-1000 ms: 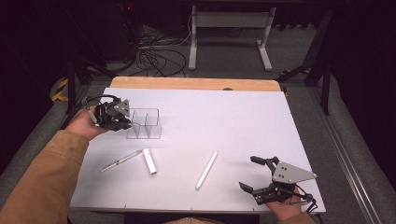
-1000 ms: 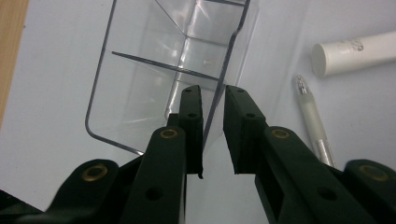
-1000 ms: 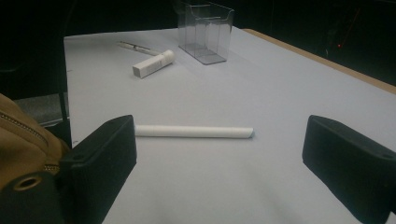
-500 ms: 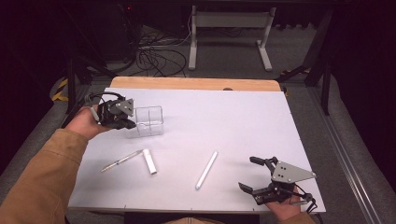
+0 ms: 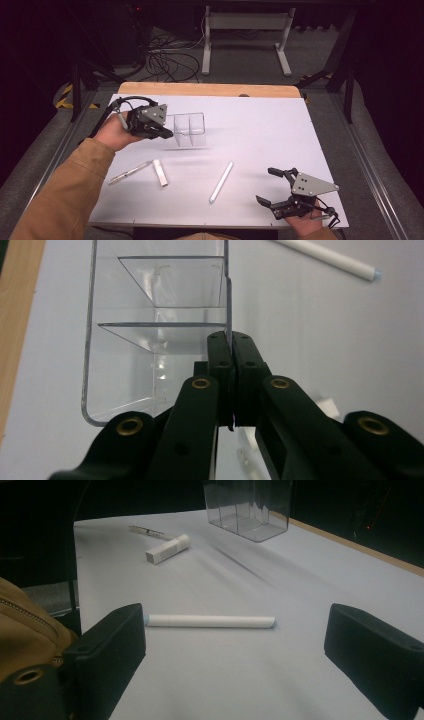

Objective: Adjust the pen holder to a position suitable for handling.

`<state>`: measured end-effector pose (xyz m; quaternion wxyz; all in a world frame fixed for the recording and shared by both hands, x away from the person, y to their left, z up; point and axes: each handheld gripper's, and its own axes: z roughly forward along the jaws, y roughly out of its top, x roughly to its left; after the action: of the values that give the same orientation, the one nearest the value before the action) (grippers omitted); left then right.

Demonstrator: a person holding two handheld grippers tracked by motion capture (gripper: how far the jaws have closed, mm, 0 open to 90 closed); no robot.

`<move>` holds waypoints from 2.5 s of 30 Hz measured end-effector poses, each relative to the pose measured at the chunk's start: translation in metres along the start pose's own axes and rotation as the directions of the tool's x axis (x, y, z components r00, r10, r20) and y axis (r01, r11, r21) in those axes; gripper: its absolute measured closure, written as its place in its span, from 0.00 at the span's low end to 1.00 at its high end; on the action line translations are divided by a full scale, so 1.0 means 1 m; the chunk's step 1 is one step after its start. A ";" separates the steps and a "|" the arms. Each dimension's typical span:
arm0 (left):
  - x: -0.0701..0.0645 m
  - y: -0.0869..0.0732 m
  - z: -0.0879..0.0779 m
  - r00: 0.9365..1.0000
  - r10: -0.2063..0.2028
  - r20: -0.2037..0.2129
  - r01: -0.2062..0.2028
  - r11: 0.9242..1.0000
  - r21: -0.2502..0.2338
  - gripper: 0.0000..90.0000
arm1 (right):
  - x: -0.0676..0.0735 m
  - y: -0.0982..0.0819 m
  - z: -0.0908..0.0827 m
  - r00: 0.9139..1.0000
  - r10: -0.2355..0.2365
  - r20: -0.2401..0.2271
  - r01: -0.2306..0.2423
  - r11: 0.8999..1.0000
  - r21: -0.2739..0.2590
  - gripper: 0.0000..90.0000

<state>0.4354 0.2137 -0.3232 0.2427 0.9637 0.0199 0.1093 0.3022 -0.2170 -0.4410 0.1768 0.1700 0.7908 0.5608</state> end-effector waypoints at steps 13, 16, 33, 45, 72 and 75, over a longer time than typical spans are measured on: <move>-0.007 0.024 0.046 0.995 0.009 0.101 -0.008 1.000 -0.017 0.99 | 0.001 0.000 0.000 1.000 -0.003 -0.003 0.003 1.000 -0.001 0.12; -0.007 0.026 0.054 0.994 0.007 0.109 -0.005 1.000 -0.017 0.99 | 0.001 0.000 0.000 1.000 -0.005 -0.003 0.005 1.000 0.001 0.12; 0.000 0.027 0.069 0.988 0.001 0.156 -0.003 1.000 0.011 0.99 | 0.001 -0.001 0.001 1.000 -0.005 -0.010 0.005 1.000 0.008 0.12; 0.002 0.024 0.070 0.987 0.007 0.159 -0.007 1.000 0.000 0.97 | 0.001 -0.001 0.001 1.000 -0.005 -0.011 0.005 1.000 0.007 0.11; -0.021 -0.002 0.001 0.979 -0.195 0.052 0.202 0.937 -0.284 0.28 | 0.002 -0.001 0.003 1.000 -0.002 -0.006 0.002 1.000 0.007 0.10; -0.025 -0.003 -0.001 0.980 -0.197 0.037 0.199 0.935 -0.293 0.24 | 0.002 -0.001 0.003 1.000 0.000 -0.006 0.000 1.000 0.006 0.10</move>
<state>0.4109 0.2145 -0.3283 0.3936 0.9102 0.0993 0.0824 0.3019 -0.2142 -0.4425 0.1736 0.1688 0.7929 0.5592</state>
